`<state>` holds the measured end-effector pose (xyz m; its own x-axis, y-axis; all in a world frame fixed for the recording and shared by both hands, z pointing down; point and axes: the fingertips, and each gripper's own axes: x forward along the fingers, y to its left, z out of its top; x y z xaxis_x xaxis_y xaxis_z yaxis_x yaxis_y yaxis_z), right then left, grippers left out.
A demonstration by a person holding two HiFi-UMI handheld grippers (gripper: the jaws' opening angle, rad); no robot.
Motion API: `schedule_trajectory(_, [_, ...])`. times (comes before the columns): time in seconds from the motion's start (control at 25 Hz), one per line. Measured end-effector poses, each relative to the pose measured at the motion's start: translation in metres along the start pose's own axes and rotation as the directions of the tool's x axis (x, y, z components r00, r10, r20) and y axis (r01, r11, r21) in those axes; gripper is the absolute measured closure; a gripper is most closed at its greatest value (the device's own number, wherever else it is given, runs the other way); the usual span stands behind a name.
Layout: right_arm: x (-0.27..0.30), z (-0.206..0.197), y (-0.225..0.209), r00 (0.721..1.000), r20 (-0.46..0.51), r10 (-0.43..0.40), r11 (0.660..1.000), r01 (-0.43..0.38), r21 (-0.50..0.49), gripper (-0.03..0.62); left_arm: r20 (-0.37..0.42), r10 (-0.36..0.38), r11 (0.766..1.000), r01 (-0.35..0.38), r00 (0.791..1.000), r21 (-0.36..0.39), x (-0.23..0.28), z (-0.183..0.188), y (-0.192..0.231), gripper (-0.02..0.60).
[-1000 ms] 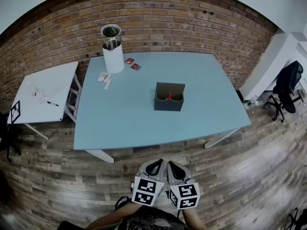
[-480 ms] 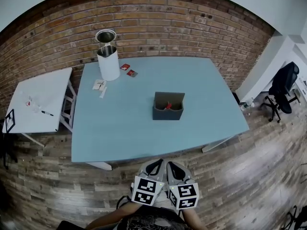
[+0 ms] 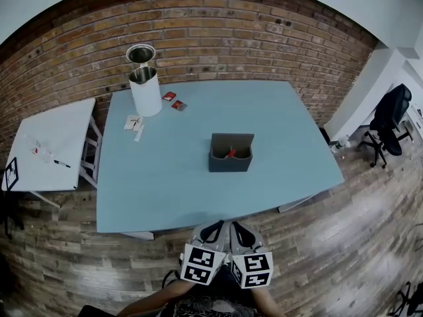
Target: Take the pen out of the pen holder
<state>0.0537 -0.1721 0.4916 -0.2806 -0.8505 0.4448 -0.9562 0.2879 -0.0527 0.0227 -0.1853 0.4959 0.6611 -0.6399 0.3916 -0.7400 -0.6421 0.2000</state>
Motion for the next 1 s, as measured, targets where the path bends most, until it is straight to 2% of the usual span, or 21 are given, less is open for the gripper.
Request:
schedule_trajectory(0.32, [0.025,0.009,-0.017,0.999,0.010,0.031,0.999,-0.031,-0.007,0.592,-0.008,0.027,1.000,-0.027,1.000,0.000,0.024,0.005,0.011,0.580])
schedule_trajectory(1.0, [0.101,0.049,-0.075,0.988,0.010,0.154,0.987,-0.153,-0.047,0.592,-0.015,0.138,0.990,-0.138,0.990,-0.024,0.100,0.043,0.051,0.580])
